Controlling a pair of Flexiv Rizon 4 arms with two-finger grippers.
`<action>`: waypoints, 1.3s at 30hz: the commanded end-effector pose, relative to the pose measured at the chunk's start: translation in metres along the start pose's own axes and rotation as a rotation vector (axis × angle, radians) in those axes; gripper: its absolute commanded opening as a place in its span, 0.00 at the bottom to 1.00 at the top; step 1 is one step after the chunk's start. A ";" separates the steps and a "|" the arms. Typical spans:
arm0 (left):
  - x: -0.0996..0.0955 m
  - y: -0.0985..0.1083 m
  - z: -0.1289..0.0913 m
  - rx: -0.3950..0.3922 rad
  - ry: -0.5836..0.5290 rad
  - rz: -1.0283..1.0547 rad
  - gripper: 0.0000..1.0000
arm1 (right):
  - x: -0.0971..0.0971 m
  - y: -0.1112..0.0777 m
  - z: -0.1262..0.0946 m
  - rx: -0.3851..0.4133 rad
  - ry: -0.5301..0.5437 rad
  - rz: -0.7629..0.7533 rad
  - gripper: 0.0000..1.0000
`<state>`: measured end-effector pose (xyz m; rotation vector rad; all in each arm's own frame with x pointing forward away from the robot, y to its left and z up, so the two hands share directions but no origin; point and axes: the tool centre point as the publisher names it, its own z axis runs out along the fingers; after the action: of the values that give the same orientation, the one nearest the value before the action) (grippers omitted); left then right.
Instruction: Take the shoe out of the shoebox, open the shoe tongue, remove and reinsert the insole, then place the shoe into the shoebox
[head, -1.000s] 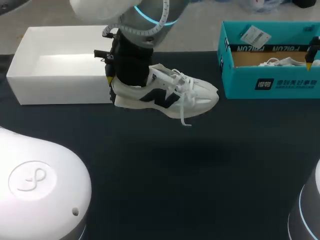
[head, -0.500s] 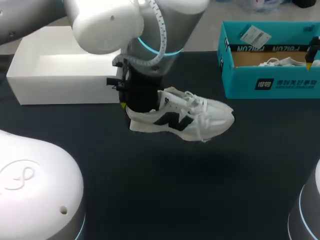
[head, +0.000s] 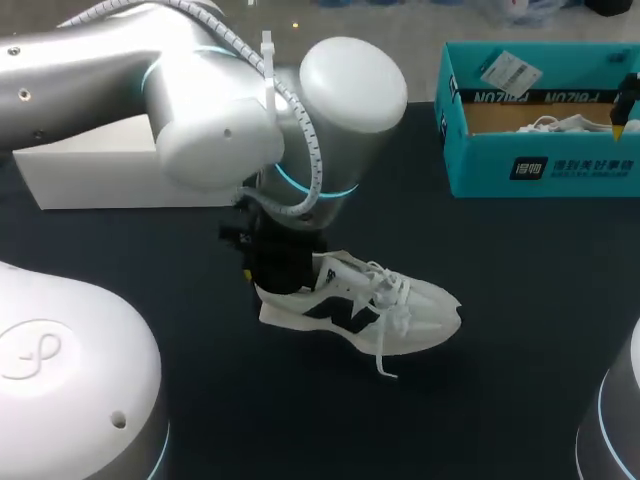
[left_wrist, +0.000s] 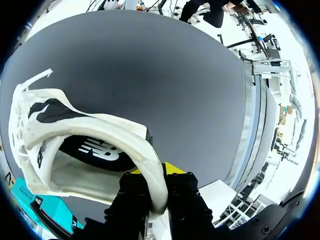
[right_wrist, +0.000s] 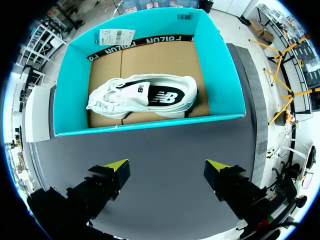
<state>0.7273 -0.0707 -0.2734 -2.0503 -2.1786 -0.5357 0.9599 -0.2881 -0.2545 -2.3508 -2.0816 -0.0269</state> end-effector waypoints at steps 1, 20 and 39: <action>-0.010 -0.002 0.027 0.024 0.005 -0.011 0.00 | 0.000 -0.001 0.000 -0.002 0.001 0.000 1.00; -0.025 -0.010 0.066 0.119 -0.007 -0.015 0.00 | 0.000 -0.001 0.000 -0.002 0.001 0.000 1.00; -0.015 -0.018 0.059 0.181 0.155 0.020 0.00 | 0.000 -0.001 0.000 -0.002 0.001 0.000 1.00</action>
<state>0.7236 -0.0586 -0.3384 -1.8833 -2.0399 -0.4282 0.9599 -0.2881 -0.2546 -2.3507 -2.0816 -0.0269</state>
